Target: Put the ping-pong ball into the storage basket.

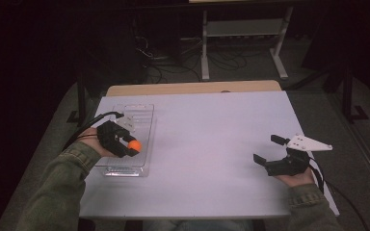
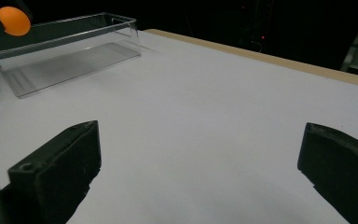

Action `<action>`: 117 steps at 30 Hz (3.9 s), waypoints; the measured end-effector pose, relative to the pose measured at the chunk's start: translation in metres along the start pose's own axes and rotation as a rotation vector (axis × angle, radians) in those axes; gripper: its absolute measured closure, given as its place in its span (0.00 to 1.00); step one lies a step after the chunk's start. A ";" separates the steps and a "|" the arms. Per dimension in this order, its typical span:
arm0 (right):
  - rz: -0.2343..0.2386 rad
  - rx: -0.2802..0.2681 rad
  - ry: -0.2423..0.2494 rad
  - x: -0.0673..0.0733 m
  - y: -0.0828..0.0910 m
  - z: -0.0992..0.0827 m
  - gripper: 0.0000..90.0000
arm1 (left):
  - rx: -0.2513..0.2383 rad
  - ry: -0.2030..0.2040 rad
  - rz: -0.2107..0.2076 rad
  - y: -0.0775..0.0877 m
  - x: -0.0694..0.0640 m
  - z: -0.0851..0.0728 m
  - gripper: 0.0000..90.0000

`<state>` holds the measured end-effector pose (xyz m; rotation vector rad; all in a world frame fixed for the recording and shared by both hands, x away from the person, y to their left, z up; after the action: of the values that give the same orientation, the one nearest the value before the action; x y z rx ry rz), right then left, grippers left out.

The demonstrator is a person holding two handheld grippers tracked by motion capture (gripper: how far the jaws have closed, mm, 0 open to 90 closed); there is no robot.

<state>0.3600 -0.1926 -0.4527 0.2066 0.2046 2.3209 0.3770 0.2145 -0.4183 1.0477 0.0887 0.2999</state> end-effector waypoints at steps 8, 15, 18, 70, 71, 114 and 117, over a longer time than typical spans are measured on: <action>0.001 0.000 0.000 0.000 0.000 0.000 0.00 | 0.029 -0.005 -0.006 -0.006 -0.001 -0.002 0.56; 0.002 0.002 0.000 0.000 0.000 0.000 0.00 | 0.041 -0.005 -0.018 -0.011 -0.001 -0.004 0.56; 0.004 0.002 0.001 0.001 0.000 0.000 0.00 | 0.046 -0.002 -0.021 -0.014 -0.001 -0.006 0.56; 0.005 0.011 0.006 0.001 -0.001 -0.002 0.00 | 0.110 0.060 -0.059 -0.049 0.002 -0.034 0.55; 0.006 0.011 0.005 0.001 -0.001 -0.002 0.00 | 0.108 0.060 -0.055 -0.048 0.002 -0.033 0.54; 0.005 0.008 0.006 0.002 -0.001 0.000 0.00 | -0.094 0.142 0.055 -0.010 0.007 -0.002 0.00; 0.004 0.007 0.006 0.002 -0.001 0.000 0.00 | -0.131 0.155 0.065 -0.006 0.007 0.000 0.00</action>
<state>0.3592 -0.1911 -0.4529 0.2045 0.2158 2.3257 0.3853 0.2135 -0.4233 0.8981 0.1726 0.4405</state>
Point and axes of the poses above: each handheld gripper's, and its own axes: y roughly backward along the jaws, z roughly out of its top, x roughly to its left, the point moved 10 cm from there along -y, roughly forward along the jaws, and after that the axes turned 7 degrees about -x, right-handed, at the moved point
